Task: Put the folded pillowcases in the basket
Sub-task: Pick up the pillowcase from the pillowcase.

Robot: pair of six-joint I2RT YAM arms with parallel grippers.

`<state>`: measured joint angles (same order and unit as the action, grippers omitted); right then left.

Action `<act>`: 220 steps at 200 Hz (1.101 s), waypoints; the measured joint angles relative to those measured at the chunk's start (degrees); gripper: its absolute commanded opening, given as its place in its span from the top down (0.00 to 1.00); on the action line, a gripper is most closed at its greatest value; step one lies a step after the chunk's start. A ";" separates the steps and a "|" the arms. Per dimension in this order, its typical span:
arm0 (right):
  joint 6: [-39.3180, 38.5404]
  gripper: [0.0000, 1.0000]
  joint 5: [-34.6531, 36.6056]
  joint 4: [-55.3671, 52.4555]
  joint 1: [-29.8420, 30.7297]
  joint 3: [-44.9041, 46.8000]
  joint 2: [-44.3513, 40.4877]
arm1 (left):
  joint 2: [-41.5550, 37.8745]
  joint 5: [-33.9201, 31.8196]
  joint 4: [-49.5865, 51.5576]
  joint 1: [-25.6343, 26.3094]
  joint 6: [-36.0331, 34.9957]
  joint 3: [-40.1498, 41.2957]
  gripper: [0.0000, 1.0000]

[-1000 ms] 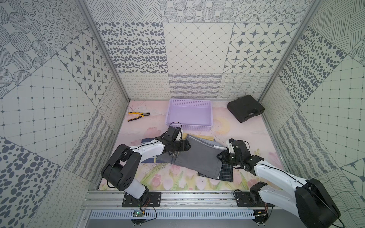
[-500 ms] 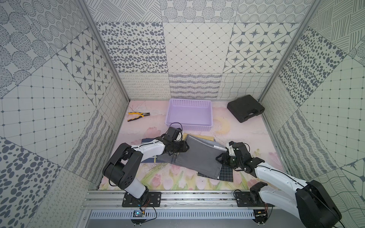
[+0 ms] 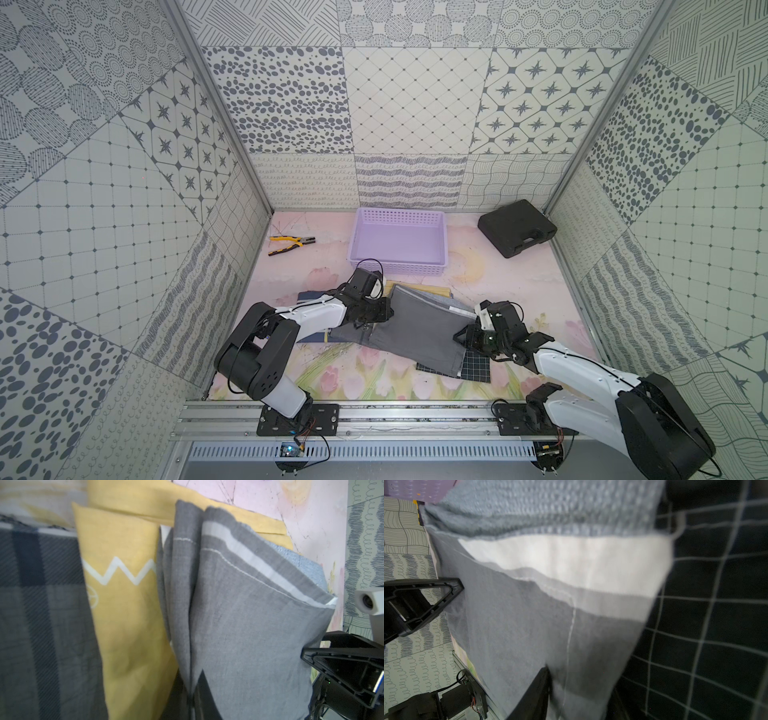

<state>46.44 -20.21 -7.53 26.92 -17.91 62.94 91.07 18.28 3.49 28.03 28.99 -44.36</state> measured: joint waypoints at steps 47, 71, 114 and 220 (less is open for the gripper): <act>1.05 0.93 -0.42 2.64 0.07 0.50 0.57 | -0.31 0.07 -0.20 0.00 0.20 0.33 1.00; 1.51 1.00 -0.50 2.86 0.07 1.09 -1.20 | -0.85 0.15 -0.28 0.00 0.33 0.59 1.00; 1.57 1.00 0.33 0.96 0.07 1.68 -8.39 | -3.04 0.13 -0.74 0.00 0.94 1.84 1.00; -0.15 1.00 2.45 -4.85 0.11 -3.56 -16.09 | -14.78 -0.83 0.50 0.02 2.91 1.57 1.00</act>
<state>46.28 -17.76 -12.38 27.03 -21.47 46.85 76.29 17.45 3.99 28.05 31.90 -42.78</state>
